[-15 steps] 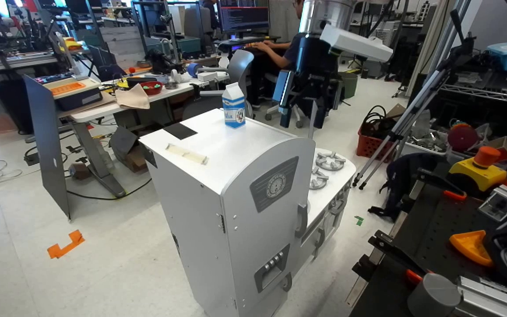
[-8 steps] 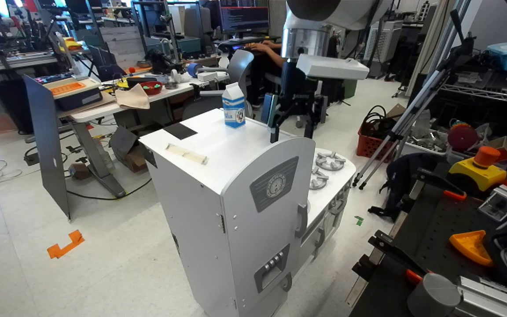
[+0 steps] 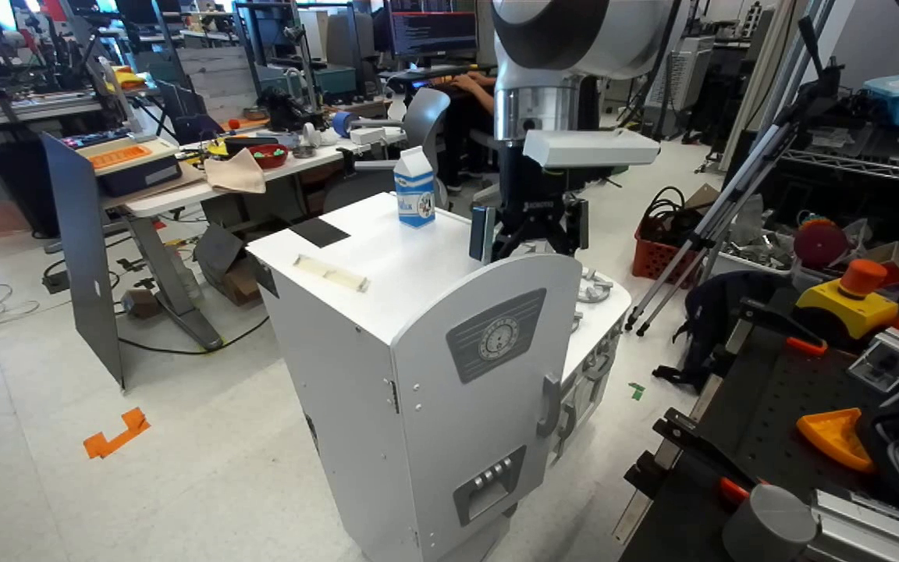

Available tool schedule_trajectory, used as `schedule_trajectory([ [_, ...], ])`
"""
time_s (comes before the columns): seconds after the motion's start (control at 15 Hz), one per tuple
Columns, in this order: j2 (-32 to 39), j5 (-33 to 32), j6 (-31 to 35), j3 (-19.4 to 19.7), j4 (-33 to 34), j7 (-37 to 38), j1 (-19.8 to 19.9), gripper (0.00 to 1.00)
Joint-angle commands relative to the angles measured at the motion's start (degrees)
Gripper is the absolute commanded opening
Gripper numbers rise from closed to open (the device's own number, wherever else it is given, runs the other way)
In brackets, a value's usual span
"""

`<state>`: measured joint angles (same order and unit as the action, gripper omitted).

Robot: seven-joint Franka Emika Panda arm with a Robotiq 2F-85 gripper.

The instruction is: Open the top cabinet door

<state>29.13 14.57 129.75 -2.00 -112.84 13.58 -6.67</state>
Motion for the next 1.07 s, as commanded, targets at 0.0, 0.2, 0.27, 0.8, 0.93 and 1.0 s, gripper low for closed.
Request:
schedule_trajectory([
  [0.0, 0.27, -1.1, -5.67, -0.89, -1.35, 1.96, -0.67, 1.0],
  [0.2, 0.92, -1.93, -10.76, -0.66, -0.82, 1.55, -0.8, 1.0],
  [0.27, 1.01, -2.32, -11.66, -0.59, -0.93, 1.51, -1.0, 1.0],
  [0.8, -0.17, -2.9, -12.48, -0.46, -2.26, 0.06, -0.08, 1.0],
  [0.93, -0.55, -2.96, -8.21, 0.32, -2.13, 0.57, 0.24, 1.0],
  [1.0, -1.08, -2.84, -6.64, 0.7, -2.47, 1.06, 0.47, 1.0],
])
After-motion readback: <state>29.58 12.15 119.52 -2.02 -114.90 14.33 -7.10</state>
